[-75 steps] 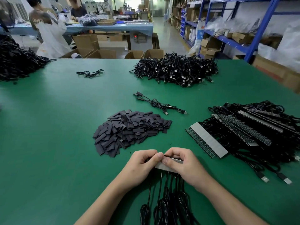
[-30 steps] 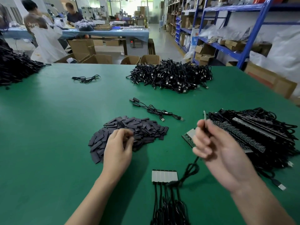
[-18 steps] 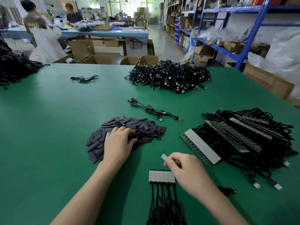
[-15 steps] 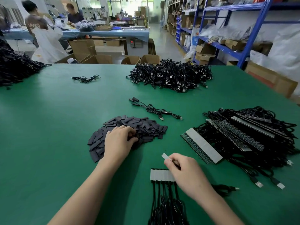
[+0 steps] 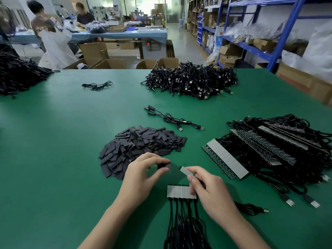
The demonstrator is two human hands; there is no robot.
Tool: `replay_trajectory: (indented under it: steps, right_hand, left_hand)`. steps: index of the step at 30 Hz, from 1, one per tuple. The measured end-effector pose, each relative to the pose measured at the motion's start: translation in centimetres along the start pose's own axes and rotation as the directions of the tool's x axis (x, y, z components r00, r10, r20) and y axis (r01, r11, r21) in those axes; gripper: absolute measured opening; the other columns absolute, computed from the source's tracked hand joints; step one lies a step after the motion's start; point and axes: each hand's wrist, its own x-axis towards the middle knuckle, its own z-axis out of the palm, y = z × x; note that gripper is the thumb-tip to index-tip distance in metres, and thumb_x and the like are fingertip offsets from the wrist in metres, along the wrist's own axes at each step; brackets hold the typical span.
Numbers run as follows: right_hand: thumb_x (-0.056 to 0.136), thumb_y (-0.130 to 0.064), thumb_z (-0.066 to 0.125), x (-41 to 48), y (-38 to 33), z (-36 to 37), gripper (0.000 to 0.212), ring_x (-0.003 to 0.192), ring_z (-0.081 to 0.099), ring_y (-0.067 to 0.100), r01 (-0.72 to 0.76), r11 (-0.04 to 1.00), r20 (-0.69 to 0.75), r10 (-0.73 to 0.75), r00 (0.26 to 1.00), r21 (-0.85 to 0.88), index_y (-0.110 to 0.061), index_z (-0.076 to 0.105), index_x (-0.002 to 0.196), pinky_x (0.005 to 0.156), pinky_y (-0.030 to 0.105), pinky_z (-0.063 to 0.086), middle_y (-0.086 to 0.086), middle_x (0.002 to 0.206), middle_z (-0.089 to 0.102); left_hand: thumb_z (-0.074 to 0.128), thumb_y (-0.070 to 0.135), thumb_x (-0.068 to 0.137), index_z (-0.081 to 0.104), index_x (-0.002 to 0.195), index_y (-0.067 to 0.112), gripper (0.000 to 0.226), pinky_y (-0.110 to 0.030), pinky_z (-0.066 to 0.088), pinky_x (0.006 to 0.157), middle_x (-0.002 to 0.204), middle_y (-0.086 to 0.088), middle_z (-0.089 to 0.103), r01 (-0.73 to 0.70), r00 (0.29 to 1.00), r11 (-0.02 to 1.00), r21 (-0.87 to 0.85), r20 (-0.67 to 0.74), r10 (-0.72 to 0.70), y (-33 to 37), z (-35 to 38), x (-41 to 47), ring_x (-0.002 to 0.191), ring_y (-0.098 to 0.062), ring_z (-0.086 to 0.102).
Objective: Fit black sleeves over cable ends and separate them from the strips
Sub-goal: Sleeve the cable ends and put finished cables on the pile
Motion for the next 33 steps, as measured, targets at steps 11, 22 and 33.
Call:
replay_trajectory:
  steps: [11,22,33]
  right_hand:
    - [0.101,-0.034,0.059,-0.3,0.4,0.4,0.005,0.073,0.068,0.002,0.034,0.999,-0.049,-0.033,0.998,0.021,-0.036,0.058,0.097,0.066,0.028,0.056,-0.020,0.077,0.070]
    - [0.099,-0.036,0.060,-0.5,0.2,0.3,0.004,0.075,0.062,0.001,0.118,0.977,-0.105,-0.138,0.985,-0.178,-0.034,0.064,0.101,0.061,0.017,0.048,-0.021,0.071,0.062]
    - [0.097,-0.032,0.068,-0.5,-0.4,0.1,0.007,0.070,0.058,0.003,0.187,0.929,-0.109,-0.232,0.967,-0.320,-0.025,0.070,0.097,0.061,0.027,0.051,-0.017,0.074,0.062]
  left_hand:
    - [0.079,0.014,0.088,0.081,0.101,0.027,0.019,-0.027,0.053,0.073,0.100,0.016,0.072,-0.019,1.000,0.989,-0.145,-0.002,0.019,-0.5,1.9,-1.5,0.097,-0.013,0.069]
    - [0.079,0.021,0.088,0.081,0.101,0.028,0.015,-0.022,0.052,0.073,0.100,0.017,0.071,-0.034,0.999,0.992,-0.125,0.030,0.038,-0.8,1.9,-1.8,0.095,-0.012,0.069]
    - [0.080,0.021,0.089,0.081,0.102,0.029,0.015,-0.015,0.047,0.072,0.099,0.019,0.069,0.007,0.997,0.996,-0.086,0.078,-0.001,-0.5,1.9,-1.8,0.091,-0.009,0.067]
